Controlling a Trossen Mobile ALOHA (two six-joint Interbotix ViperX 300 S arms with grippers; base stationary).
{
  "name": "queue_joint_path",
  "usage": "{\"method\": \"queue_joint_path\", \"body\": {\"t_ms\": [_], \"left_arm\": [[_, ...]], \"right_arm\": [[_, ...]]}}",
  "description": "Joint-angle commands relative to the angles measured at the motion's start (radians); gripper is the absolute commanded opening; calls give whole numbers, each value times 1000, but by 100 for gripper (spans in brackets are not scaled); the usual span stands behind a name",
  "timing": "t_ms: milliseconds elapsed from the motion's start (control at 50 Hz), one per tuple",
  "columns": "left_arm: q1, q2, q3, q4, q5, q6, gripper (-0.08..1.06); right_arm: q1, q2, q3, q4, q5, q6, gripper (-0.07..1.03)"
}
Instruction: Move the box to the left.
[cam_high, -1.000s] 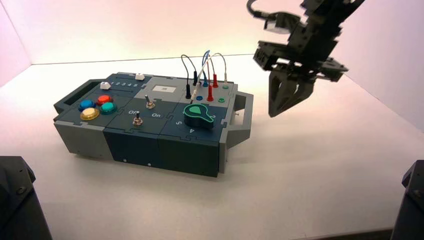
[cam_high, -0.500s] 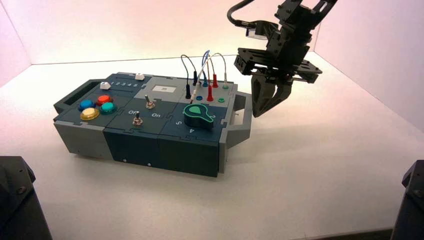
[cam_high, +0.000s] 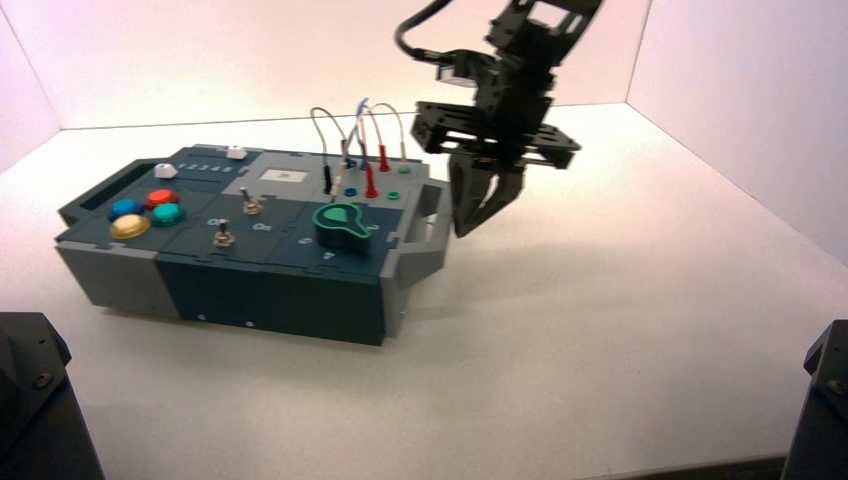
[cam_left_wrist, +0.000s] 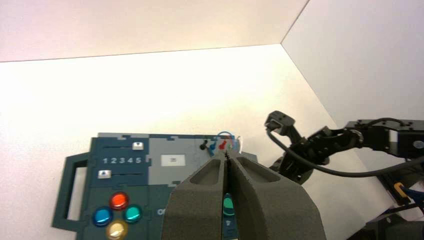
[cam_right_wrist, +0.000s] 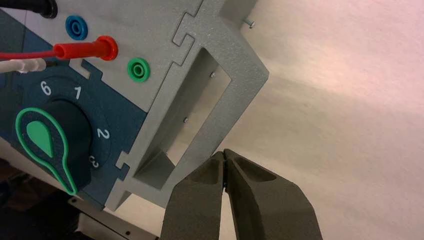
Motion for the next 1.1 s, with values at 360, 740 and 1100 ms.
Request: {"method": "queue_joint_path", "body": {"t_ms": [360, 740, 1100], "left_arm": [[5, 6, -3, -2, -5, 0, -3], [5, 11, 17, 2, -6, 3, -3], [5, 12, 21, 5, -12, 3, -3]], "right_arm": [[75, 64, -206, 18, 54, 2, -2], [143, 140, -327, 26, 107, 9, -2], [196, 150, -367, 29, 138, 3, -2]]}}
